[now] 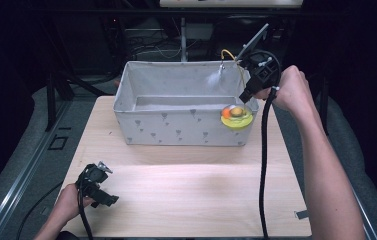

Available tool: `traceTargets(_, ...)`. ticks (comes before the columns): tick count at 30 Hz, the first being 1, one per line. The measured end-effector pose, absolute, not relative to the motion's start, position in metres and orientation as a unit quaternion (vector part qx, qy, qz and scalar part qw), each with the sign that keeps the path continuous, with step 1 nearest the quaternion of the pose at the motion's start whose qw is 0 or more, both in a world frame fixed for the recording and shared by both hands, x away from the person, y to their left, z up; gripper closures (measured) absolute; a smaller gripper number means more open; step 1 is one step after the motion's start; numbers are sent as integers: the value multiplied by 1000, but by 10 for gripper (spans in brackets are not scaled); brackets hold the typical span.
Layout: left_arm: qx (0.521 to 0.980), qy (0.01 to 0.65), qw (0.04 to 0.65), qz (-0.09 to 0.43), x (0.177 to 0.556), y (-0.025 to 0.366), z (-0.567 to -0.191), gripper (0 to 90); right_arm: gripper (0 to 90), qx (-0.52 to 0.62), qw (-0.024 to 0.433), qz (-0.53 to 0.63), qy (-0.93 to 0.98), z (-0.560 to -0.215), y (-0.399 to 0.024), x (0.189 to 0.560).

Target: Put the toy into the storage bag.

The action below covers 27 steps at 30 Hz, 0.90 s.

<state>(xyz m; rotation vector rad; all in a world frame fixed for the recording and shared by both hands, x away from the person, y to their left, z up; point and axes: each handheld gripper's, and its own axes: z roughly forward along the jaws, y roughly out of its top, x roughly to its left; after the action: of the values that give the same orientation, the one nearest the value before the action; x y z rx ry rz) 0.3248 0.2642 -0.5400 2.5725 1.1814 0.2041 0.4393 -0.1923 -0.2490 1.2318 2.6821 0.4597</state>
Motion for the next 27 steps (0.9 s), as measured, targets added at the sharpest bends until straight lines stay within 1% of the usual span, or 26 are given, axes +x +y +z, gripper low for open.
traceTargets(18,897,410,150,67,324,264,-541,30,883,436,101,166,879,-219,-191,470)
traceTargets(27,897,409,152,66,323,264,-541,29,883,440,108,173,875,-219,-190,484)
